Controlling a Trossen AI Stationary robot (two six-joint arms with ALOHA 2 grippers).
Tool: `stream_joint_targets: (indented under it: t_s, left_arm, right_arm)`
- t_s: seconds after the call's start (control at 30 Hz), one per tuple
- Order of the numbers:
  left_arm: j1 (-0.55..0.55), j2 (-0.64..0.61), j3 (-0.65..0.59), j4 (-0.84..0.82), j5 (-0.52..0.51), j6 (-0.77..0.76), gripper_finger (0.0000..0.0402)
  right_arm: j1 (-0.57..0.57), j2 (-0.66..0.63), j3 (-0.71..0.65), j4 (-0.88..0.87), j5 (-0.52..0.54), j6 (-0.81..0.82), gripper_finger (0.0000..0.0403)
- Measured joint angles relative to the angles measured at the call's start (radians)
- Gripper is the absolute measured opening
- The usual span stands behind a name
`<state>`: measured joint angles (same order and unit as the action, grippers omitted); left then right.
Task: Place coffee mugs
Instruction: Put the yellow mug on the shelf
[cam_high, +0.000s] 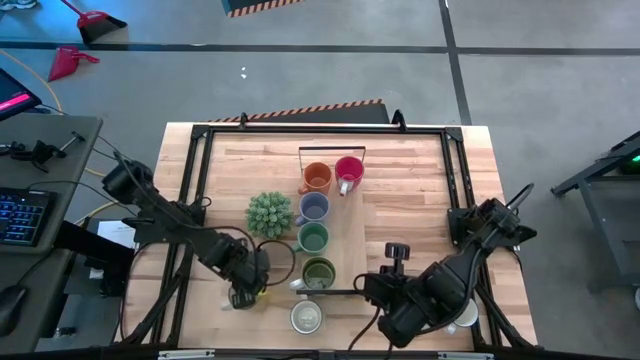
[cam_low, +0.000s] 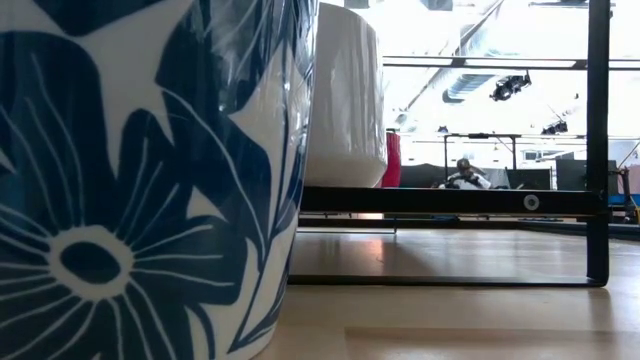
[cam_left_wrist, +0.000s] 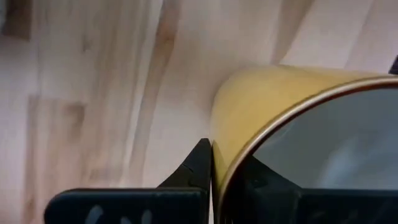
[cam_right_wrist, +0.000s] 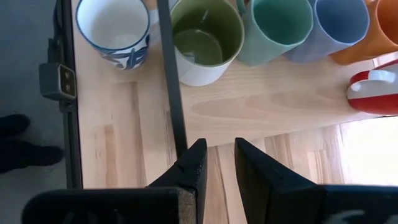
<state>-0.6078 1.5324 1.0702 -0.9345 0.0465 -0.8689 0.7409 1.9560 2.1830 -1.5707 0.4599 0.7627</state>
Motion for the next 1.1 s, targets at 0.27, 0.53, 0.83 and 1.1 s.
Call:
stream_joint_targets:
  t_s: [0.27,0.53,0.83,1.1]
  left_arm:
    - [0.018,-0.057,0.165,-0.257,-0.037,0.010,0.0010]
    - [0.099,-0.058,0.397,-0.399,-0.140,0.090,0.0009]
    - [0.134,-0.053,0.463,-0.420,-0.131,0.116,0.0009]
    - [0.216,-0.005,0.560,-0.405,-0.209,0.226,0.0009]
  right_arm:
    - [0.020,0.000,0.000,0.000,0.024,0.000,0.0060]
    - [0.021,0.000,0.000,0.000,0.083,0.023,0.0060]
    - [0.021,0.000,0.000,0.000,0.083,0.045,0.0060]
    - [0.008,0.000,0.000,0.000,0.134,0.071,0.0060]
